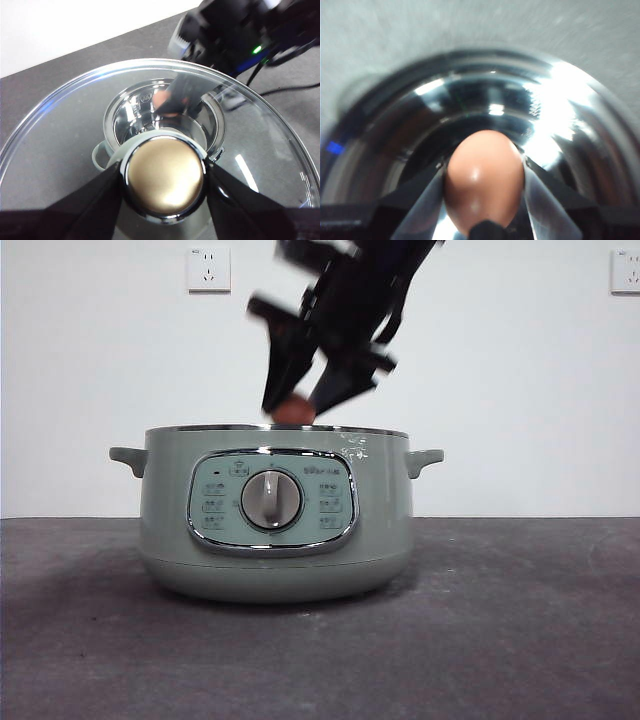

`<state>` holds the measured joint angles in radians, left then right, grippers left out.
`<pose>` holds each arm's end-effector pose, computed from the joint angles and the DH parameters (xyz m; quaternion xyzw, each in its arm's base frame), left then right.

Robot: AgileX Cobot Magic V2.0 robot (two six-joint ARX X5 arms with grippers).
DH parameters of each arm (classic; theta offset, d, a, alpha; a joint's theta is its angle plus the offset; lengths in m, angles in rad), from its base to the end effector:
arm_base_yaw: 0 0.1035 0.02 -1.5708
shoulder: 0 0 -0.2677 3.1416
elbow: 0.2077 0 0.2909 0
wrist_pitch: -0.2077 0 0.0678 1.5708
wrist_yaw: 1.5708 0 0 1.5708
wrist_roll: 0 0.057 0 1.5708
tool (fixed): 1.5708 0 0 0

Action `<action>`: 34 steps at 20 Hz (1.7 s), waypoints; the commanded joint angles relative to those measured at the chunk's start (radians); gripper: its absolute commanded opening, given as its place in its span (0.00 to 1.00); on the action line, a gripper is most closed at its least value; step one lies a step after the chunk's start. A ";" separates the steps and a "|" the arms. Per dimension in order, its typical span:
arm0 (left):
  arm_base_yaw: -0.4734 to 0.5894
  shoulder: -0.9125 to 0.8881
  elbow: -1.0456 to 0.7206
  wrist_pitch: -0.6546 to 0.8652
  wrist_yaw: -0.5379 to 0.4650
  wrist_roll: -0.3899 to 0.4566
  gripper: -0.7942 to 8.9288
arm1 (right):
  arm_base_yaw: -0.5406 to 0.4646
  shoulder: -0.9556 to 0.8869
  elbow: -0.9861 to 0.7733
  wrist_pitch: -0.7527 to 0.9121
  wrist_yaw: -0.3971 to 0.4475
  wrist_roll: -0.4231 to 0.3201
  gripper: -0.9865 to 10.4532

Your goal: Pick up the egg,open the lid,put the egg in the pot,close the lid

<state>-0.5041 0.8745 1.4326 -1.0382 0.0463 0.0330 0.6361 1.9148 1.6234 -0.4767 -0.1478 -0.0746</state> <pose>0.1464 -0.0838 0.4529 0.0694 0.2272 -0.2677 0.9338 0.3888 0.2975 0.2449 -0.1225 0.3501 0.3675 0.8529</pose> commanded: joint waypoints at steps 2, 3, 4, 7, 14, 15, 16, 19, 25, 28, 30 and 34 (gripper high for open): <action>0.001 -0.013 0.016 0.032 0.006 -0.007 0.07 | 0.023 0.079 0.004 0.029 0.046 -0.042 0.08; 0.001 -0.013 0.016 0.032 0.006 -0.007 0.07 | 0.027 0.101 0.004 0.029 0.050 -0.054 0.08; 0.001 -0.013 0.016 0.032 0.006 -0.007 0.07 | 0.027 0.116 0.004 0.028 0.052 -0.056 0.08; 0.001 -0.013 0.016 0.032 0.006 -0.007 0.07 | 0.028 0.154 0.004 0.023 0.054 -0.056 0.08; 0.001 -0.011 0.016 0.031 0.006 -0.006 0.07 | 0.028 0.159 0.005 -0.001 0.046 -0.055 0.34; 0.001 -0.005 0.016 0.034 0.006 -0.006 0.07 | 0.027 0.148 0.005 0.005 0.048 -0.054 0.48; 0.001 0.002 0.016 0.036 0.006 -0.006 0.07 | 0.025 0.126 0.005 0.015 0.051 -0.054 0.53; 0.001 0.036 0.016 0.063 0.007 -0.006 0.07 | 0.023 0.002 0.006 0.027 0.104 -0.034 0.53; 0.000 0.188 0.016 0.194 0.018 -0.002 0.07 | -0.056 -0.462 0.006 -0.169 0.312 0.020 0.53; -0.001 0.299 0.016 0.270 0.068 -0.002 0.07 | -0.090 -0.638 0.006 -0.238 0.311 0.022 0.53; -0.001 0.382 0.016 0.319 0.067 -0.002 0.07 | -0.100 -0.734 0.006 -0.279 0.311 0.021 0.53; -0.008 0.500 0.016 0.389 0.068 -0.002 0.07 | -0.100 -0.848 0.006 -0.334 0.311 0.021 0.53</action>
<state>-0.5056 1.3689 1.4326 -0.7006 0.1101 0.0330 0.5362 1.0805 1.6306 -0.8082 0.1608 -0.0635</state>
